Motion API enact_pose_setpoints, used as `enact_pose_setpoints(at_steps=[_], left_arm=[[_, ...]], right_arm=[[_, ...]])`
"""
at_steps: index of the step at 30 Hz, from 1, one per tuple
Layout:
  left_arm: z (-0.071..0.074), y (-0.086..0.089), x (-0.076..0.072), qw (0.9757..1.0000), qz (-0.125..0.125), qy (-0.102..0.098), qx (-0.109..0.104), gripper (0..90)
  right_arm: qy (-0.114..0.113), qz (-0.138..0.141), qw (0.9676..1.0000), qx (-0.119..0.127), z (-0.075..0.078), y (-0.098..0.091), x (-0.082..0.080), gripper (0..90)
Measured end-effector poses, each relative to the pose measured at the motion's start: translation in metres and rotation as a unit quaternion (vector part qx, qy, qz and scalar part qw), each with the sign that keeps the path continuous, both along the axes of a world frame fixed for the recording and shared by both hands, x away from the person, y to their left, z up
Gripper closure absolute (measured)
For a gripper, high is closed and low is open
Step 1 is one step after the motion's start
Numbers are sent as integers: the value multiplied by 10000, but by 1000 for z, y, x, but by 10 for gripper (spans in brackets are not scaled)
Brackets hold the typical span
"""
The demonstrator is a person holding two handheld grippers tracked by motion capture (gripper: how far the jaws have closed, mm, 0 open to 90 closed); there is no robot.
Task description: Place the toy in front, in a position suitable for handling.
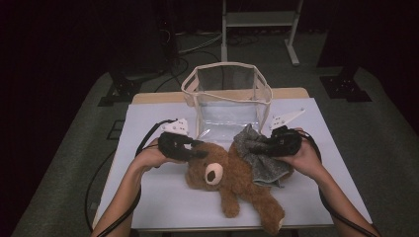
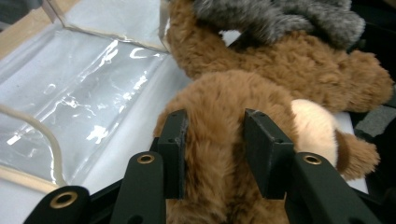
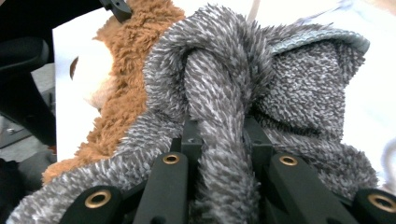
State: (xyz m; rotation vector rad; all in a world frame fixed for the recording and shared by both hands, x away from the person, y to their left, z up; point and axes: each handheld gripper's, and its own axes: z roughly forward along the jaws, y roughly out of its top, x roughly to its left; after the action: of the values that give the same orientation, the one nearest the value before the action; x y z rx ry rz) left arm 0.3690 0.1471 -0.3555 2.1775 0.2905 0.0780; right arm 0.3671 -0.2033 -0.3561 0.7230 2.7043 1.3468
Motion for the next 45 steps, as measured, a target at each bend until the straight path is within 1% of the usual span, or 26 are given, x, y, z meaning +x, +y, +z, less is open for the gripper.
enact_pose_setpoints(at_steps=[3,5,6,7,9,10,12,15,17,20,22,24,25,26,27,28,29,30,33,35,37,39,40,42,43,45], left_arm=[[-9,5,-7,9997,-160,124,121,559],[-13,9,-10,9995,-243,207,60,467],[-12,9,-12,9992,-313,238,-21,446],[-12,8,-13,9989,-381,283,-57,398],[-8,2,-17,9982,-546,257,-34,293],[-7,-4,-20,9974,-670,250,10,262],[-5,-12,-24,9968,-761,226,92,182],[-8,-24,-26,9954,-885,290,230,145],[-13,-29,-25,9956,-810,378,296,115],[-19,-34,-22,9954,-768,388,428,93],[-22,-39,-21,9946,-772,334,603,90],[-23,-43,-19,9944,-735,375,660,91],[-23,-45,-18,9942,-700,421,704,125],[-22,-45,-18,9940,-686,354,771,229],[-20,-45,-18,9942,-677,229,804,338],[-19,-46,-19,9936,-681,128,890,421],[-17,-47,-20,9934,-650,47,944,470],[-15,-47,-19,9937,-591,-20,949,495],[-12,-43,-17,9945,-433,-123,949,521],[-9,-39,-14,9951,-282,-207,926,526],[-4,-32,-10,9958,-37,-325,858,527],[1,-25,-7,9949,123,-424,902,526],[4,-19,-5,9939,232,-521,940,526],[7,-12,-5,9938,381,-560,882,524],[7,-7,-7,9936,387,-598,882,523],[4,-1,-13,9948,374,-557,760,512]], right_arm=[[133,232,9996,-43,-12,10,-4,749],[161,355,9992,28,-17,17,-11,754],[130,417,9990,30,-17,19,-15,755],[74,462,9989,6,-17,20,-21,756],[-7,497,9988,-40,-16,22,-30,756],[-34,501,9987,-55,-16,22,-33,756],[-76,522,9986,-74,-16,22,-40,757],[-167,578,9981,-94,-16,23,-49,758],[-216,591,9980,-109,-16,23,-53,759],[-249,614,9977,-120,-16,24,-56,761],[-262,623,9976,-127,-16,24,-58,761],[-257,623,9976,-125,-16,24,-58,761],[-264,615,9977,-125,-16,23,-58,760],[-273,603,9977,-132,-16,23,-58,760],[-300,570,9978,-147,-16,23,-57,760],[-318,502,9981,-150,-15,22,-56,759],[-324,462,9983,-141,-14,21,-55,759],[-314,422,9985,-118,-13,20,-52,758],[-328,306,9990,-75,-8,17,-44,756],[-377,249,9989,-116,-3,18,-38,755],[-413,204,9989,-124,2,18,-32,755],[-442,155,9988,-119,8,20,-25,754],[-443,129,9989,-120,10,21,-21,754],[-439,87,9989,-141,12,23,-13,753],[-407,70,9990,-153,12,25,-9,753],[-330,69,9993,-171,8,28,-2,753]])
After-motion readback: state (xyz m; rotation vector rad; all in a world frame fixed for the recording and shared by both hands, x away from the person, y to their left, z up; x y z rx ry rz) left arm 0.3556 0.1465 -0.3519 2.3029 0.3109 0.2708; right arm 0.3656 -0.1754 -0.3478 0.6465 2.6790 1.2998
